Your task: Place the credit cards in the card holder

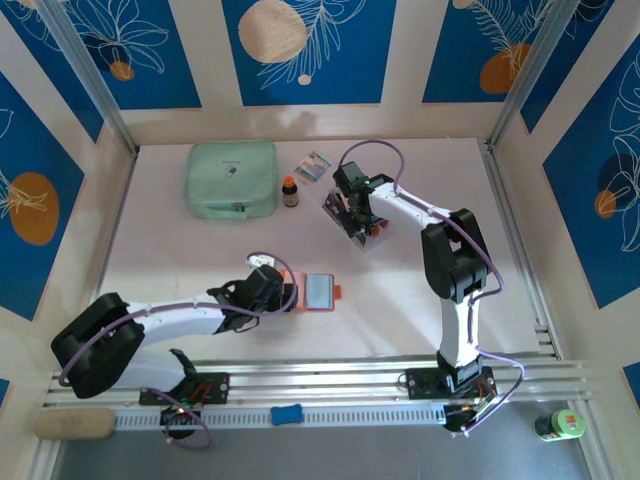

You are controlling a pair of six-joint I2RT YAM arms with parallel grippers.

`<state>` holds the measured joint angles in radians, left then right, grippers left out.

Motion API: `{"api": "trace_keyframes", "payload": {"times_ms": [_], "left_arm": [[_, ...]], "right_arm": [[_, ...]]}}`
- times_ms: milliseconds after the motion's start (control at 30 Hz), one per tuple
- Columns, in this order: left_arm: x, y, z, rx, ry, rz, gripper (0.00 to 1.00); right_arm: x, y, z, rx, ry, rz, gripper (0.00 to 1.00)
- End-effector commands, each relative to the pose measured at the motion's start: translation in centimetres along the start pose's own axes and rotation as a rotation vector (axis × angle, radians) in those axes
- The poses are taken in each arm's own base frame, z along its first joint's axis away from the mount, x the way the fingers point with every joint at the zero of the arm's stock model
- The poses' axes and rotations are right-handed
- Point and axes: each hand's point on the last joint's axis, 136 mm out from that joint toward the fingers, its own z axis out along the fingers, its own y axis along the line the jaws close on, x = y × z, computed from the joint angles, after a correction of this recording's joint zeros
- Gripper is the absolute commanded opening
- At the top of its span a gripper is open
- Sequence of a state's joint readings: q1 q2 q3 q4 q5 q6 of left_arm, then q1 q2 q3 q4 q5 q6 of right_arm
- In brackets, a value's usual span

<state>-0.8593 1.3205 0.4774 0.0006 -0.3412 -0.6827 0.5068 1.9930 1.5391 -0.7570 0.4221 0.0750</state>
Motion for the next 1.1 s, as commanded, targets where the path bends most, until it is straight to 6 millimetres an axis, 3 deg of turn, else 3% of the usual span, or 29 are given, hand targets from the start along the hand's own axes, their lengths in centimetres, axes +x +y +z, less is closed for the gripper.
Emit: {"api": "trace_keyframes", "payload": {"times_ms": [0, 300, 467, 733, 900, 1067], "left_arm": [[-0.3, 0.1, -0.3, 0.009, -0.009, -0.025, 1.00], [-1.9, -0.8, -1.4, 0.031, -0.035, -0.005, 1.00], [-3.2, -1.6, -2.1, 0.041, -0.046, 0.041, 1.00], [-3.7, -1.9, -1.7, -0.004, -0.002, 0.157, 1.00], [-2.9, -1.5, -1.1, -0.034, 0.038, 0.196, 1.00], [-2.0, -0.4, -0.7, -0.077, 0.065, 0.207, 1.00]], "right_arm": [[-0.5, 0.5, -2.0, -0.030, -0.026, -0.030, 0.05], [-1.6, 1.4, -6.7, -0.027, -0.107, -0.072, 0.01], [-1.3, 3.2, -9.8, -0.085, -0.147, -0.035, 0.01], [0.9, 7.3, -13.4, -0.469, -0.271, 0.248, 0.01], [2.5, 9.7, -14.3, -0.753, -0.354, 0.427, 0.00], [4.5, 12.3, -12.7, -0.911, -0.365, 0.518, 0.00]]}}
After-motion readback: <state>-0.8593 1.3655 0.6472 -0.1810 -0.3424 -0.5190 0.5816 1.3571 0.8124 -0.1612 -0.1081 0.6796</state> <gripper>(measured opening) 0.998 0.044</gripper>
